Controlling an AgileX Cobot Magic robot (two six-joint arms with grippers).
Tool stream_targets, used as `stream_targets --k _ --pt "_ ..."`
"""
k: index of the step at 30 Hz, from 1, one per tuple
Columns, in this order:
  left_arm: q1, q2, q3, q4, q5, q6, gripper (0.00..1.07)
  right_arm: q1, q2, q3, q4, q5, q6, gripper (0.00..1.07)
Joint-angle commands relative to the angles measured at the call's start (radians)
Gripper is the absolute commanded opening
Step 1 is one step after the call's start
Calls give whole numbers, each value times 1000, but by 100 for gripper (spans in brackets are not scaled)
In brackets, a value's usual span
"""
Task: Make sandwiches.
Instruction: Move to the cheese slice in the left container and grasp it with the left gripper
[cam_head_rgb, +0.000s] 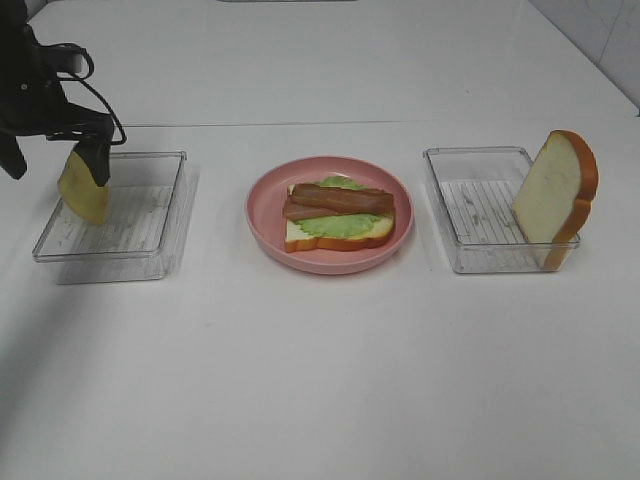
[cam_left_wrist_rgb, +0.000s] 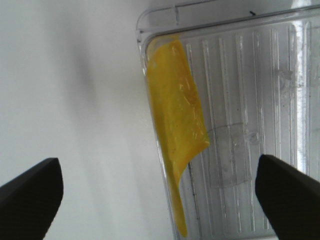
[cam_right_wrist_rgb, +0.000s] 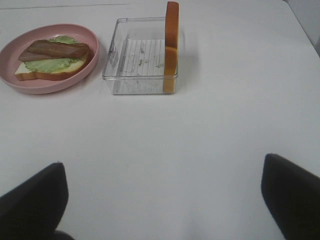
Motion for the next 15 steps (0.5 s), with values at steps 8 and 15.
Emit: stream_targets --k 8,15 --pt "-5 17 -6 -21 8 3 82 -1 -30 3 -5 -9 -6 98" --pt "-5 17 -6 -21 5 0 60 -1 -30 3 -5 -9 -6 98"
